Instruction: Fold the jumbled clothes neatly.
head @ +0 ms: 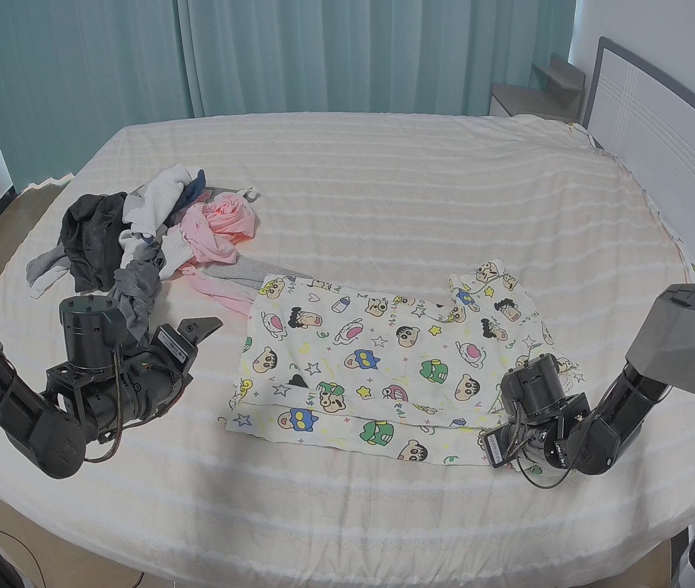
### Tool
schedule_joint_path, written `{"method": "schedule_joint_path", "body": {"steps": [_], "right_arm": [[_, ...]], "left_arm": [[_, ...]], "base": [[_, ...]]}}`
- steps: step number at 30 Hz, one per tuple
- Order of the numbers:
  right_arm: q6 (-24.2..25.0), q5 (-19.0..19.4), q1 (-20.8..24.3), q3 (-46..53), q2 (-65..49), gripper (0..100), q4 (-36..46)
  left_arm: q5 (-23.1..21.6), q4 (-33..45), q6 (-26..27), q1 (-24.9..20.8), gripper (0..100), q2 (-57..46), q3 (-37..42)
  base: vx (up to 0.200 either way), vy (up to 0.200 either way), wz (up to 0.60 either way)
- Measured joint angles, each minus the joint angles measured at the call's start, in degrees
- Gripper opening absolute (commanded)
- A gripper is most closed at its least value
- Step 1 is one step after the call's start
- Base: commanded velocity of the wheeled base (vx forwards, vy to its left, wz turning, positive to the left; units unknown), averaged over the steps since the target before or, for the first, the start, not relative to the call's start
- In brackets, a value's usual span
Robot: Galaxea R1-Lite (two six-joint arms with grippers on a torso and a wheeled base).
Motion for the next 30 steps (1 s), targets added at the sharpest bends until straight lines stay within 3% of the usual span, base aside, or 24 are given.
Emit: {"method": "schedule_joint_path", "body": {"steps": [6, 20, 30], "right_arm": [[0.85, 0.87, 0.55, -0.09, -1.84, 0, 0.23], [9.56, 4.4, 3.96, -3.11, -3.22, 0, 6.61], [10.22, 4.75, 3.3, -6.17, -2.52, 0, 7.45]], "left_arm": [[-0.02, -0.02, 0.04, 0.0, 100, 0.0, -0.05], [0.0, 0.0, 0.0, 0.1, 100, 0.02, -0.16], [-0.02, 0.02, 0.0, 0.13, 100, 0.02, -0.2]], "base": [[0.0, 0.0, 0.0], [0.0, 0.0, 0.0], [0.0, 0.0, 0.0]]}}
